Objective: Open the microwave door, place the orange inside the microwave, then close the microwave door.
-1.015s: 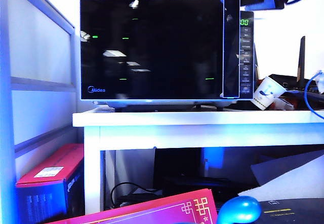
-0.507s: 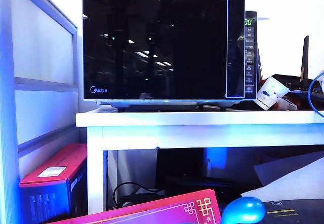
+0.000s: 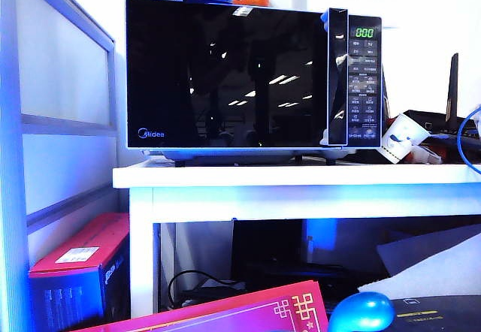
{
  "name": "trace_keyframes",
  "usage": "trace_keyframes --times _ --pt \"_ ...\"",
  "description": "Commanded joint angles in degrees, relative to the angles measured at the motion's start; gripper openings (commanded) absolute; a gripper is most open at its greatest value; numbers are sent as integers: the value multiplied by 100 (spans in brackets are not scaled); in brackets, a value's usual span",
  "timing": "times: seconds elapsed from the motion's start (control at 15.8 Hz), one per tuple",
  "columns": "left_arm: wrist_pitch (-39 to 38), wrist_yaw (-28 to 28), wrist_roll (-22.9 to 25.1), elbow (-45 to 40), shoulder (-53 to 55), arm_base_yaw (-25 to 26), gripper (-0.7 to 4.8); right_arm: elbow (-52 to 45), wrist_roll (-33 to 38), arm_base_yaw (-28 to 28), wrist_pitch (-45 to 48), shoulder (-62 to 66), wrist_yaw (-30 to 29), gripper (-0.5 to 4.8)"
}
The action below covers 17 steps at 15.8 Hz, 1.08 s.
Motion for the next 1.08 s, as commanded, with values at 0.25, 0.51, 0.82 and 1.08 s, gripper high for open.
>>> trace_keyframes --times 0.25,0.51,0.82,1.08 --pt "-247 227 -77 -63 -247 -17 88 24 -17 -116 -146 560 -1478 328" --pt "-188 184 -72 -66 -999 -15 88 26 350 -103 610 1143 -1714 328" --pt "-245 186 -61 -66 -1399 -15 88 26 625 -96 1106 1478 -1858 327" --pt "-448 208 -77 -66 -1399 -22 88 26 706 435 1204 1512 -529 327"
